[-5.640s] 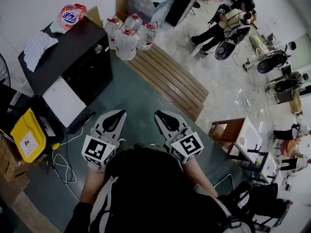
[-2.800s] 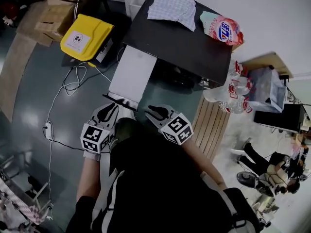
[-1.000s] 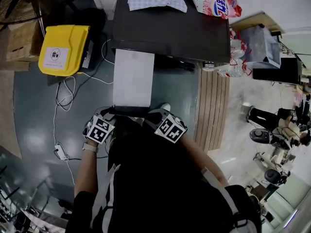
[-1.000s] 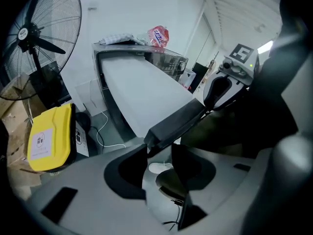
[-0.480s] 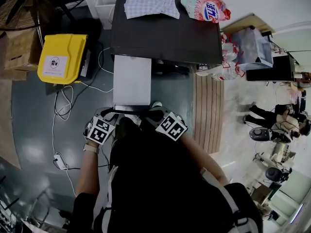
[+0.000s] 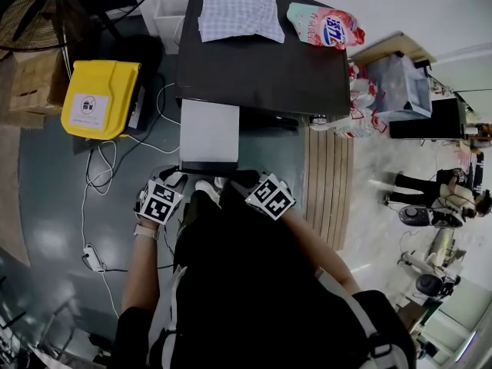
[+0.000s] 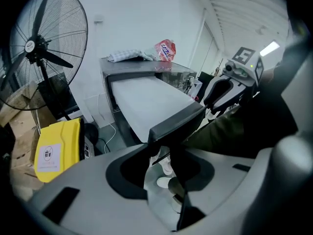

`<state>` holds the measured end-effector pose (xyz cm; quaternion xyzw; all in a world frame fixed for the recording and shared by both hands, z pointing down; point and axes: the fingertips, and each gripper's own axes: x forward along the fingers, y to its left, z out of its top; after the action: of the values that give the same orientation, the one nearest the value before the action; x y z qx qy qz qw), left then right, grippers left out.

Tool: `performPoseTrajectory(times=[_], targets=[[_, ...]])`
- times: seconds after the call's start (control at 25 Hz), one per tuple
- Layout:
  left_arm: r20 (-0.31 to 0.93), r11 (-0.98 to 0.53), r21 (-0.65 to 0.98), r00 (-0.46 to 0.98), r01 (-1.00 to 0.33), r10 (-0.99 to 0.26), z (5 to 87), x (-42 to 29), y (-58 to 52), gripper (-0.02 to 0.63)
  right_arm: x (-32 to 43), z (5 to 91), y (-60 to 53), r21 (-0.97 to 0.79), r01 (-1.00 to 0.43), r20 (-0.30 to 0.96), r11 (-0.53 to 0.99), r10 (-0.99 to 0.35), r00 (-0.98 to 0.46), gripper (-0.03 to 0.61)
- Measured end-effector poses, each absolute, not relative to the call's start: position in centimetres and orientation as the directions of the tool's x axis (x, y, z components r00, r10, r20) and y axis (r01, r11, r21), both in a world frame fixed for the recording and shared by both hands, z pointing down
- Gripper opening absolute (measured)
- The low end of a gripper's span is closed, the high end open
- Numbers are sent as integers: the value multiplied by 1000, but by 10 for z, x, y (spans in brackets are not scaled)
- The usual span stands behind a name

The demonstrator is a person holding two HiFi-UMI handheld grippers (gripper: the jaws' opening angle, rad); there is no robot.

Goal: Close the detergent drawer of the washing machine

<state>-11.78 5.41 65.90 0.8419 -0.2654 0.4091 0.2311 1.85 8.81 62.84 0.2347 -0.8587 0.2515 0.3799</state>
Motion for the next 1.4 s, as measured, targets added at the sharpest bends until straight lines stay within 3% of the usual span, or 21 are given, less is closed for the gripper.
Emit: performPoseTrajectory(times=[1.0,1.4], targets=[[877,-683,139,409,-717,-252,664,-103,-39,141,31,633,-1,-285,-387,748,877,-49,-662,67],[889,-644,121,371,-756,-269,660,-96,-76,141,36,632,-37,-282,-352,717,892,-47,-695,64]])
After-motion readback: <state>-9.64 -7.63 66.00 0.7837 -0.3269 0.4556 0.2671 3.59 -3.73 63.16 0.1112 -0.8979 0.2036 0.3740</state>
